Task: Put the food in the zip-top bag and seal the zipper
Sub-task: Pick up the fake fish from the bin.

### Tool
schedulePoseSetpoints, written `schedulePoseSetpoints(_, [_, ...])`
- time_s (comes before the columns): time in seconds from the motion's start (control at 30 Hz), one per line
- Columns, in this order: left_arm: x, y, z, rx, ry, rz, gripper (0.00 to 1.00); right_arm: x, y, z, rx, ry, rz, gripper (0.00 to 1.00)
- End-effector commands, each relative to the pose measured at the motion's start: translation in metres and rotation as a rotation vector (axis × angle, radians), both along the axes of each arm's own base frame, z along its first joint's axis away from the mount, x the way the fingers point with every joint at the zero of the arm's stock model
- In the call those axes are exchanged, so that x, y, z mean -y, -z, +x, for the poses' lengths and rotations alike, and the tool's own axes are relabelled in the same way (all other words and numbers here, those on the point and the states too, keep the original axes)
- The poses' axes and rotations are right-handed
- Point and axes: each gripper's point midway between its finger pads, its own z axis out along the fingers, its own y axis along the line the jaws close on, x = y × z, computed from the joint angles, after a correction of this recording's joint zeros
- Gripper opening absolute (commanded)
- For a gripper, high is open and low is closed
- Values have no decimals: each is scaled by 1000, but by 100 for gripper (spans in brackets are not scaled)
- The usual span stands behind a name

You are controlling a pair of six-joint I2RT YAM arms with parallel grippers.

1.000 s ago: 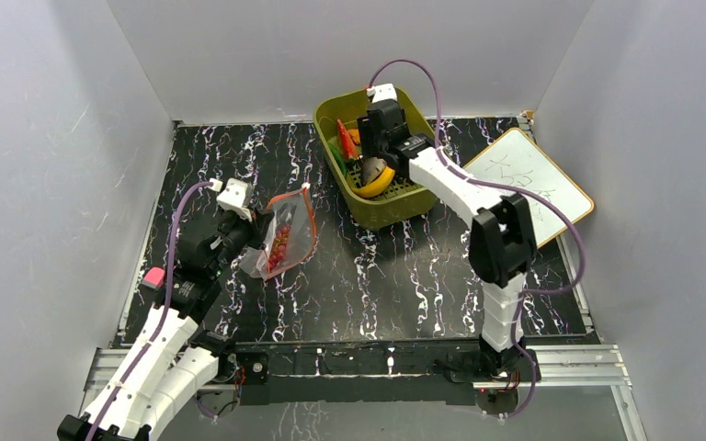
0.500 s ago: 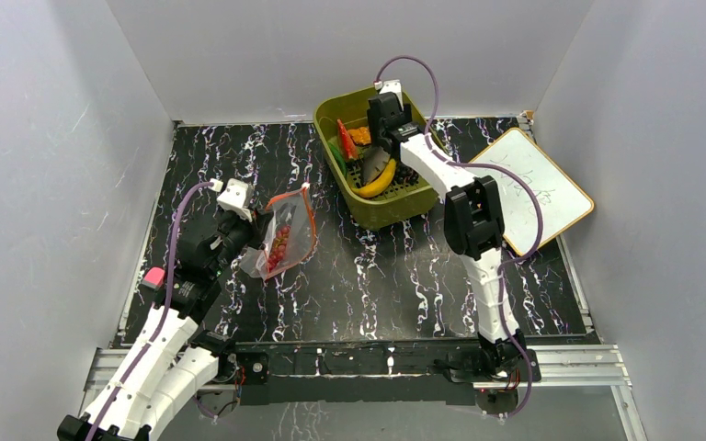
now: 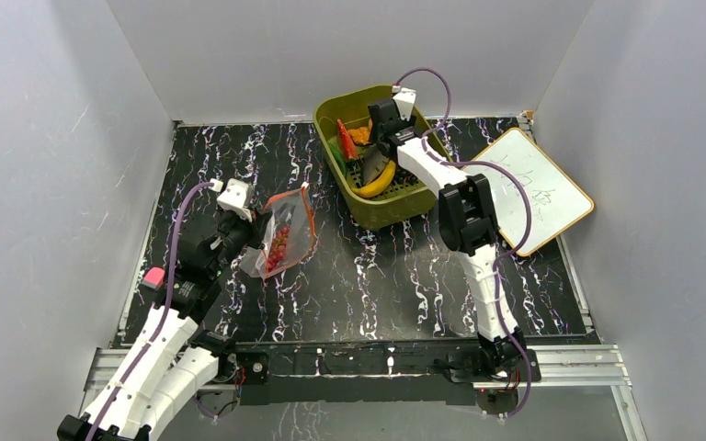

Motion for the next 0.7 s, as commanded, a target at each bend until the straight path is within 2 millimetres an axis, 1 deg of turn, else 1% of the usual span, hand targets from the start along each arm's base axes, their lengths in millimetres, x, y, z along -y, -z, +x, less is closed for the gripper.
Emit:
schedulePoseSetpoints(0.0, [-1, -1, 1, 17, 0, 8, 0, -7, -24, 20, 133, 106, 138, 53])
schedulePoseSetpoints(0.13, [-3, 0, 2, 15, -10, 15, 0, -2, -11, 18, 114, 148, 143, 52])
schedulePoseSetpoints(0.27, [-3, -3, 1, 26, -10, 14, 0, 3, -6, 18, 121, 184, 145, 53])
schedulePoseSetpoints(0.43, [-2, -3, 0, 28, 0, 14, 0, -6, 6, 23, 110, 143, 157, 50])
schedulePoseSetpoints(0.53, [-3, -3, -1, 31, -1, 15, 0, -2, 16, 25, 89, 164, 153, 49])
schedulePoseSetpoints(0.67, [-3, -5, -1, 38, 1, 16, 0, -5, 19, 29, 86, 142, 175, 47])
